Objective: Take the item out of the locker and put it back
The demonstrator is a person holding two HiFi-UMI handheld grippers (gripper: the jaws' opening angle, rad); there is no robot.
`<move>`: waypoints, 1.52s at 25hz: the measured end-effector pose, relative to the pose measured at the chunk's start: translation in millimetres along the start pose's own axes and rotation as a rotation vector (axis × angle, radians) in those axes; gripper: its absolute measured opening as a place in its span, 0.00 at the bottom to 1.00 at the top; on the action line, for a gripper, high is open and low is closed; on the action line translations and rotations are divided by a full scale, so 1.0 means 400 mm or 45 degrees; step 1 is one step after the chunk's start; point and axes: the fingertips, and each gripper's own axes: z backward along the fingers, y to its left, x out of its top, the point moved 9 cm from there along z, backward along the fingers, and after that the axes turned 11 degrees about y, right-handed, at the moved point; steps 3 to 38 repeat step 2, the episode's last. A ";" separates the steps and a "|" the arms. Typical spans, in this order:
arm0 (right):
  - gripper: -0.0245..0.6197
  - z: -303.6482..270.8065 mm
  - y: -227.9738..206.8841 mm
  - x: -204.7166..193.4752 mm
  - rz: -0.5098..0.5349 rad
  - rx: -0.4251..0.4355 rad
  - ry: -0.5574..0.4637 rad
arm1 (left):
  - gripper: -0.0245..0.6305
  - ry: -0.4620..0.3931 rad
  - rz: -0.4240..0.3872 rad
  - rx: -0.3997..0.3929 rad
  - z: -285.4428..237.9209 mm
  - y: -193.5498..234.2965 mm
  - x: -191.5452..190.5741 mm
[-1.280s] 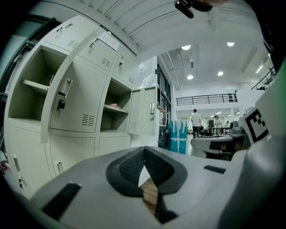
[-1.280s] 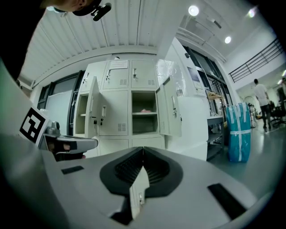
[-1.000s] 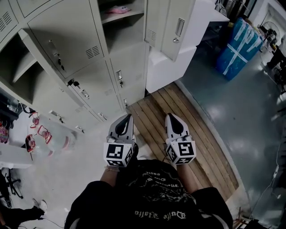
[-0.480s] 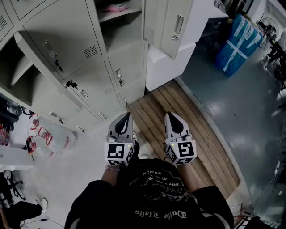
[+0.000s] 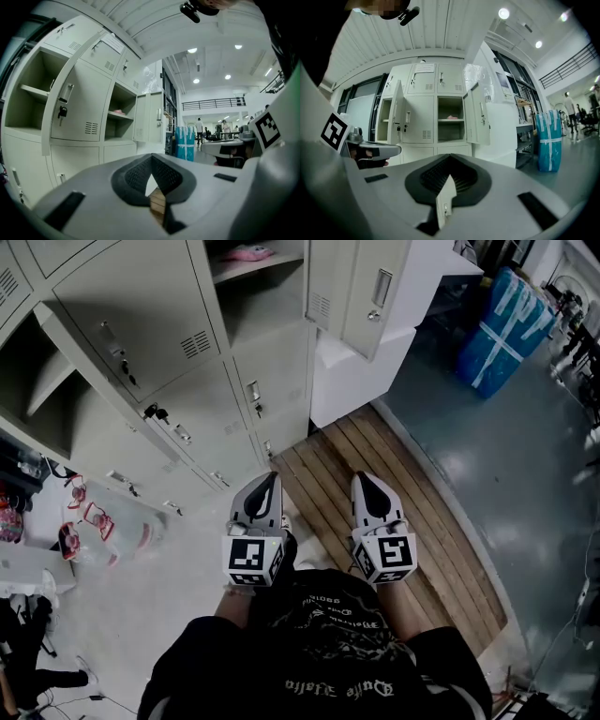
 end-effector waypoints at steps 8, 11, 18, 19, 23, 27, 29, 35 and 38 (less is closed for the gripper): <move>0.04 0.002 0.002 0.001 0.006 -0.001 -0.003 | 0.05 -0.004 0.004 0.005 0.004 0.003 -0.001; 0.04 0.002 0.002 0.001 0.006 -0.001 -0.003 | 0.05 -0.004 0.004 0.005 0.004 0.003 -0.001; 0.04 0.002 0.002 0.001 0.006 -0.001 -0.003 | 0.05 -0.004 0.004 0.005 0.004 0.003 -0.001; 0.04 0.002 0.002 0.001 0.006 -0.001 -0.003 | 0.05 -0.004 0.004 0.005 0.004 0.003 -0.001; 0.04 0.002 0.002 0.001 0.006 -0.001 -0.003 | 0.05 -0.004 0.004 0.005 0.004 0.003 -0.001; 0.04 0.002 0.002 0.001 0.006 -0.001 -0.003 | 0.05 -0.004 0.004 0.005 0.004 0.003 -0.001; 0.04 0.002 0.002 0.001 0.006 -0.001 -0.003 | 0.05 -0.004 0.004 0.005 0.004 0.003 -0.001; 0.04 0.002 0.002 0.001 0.006 -0.001 -0.003 | 0.05 -0.004 0.004 0.005 0.004 0.003 -0.001; 0.04 0.002 0.002 0.001 0.006 -0.001 -0.003 | 0.05 -0.004 0.004 0.005 0.004 0.003 -0.001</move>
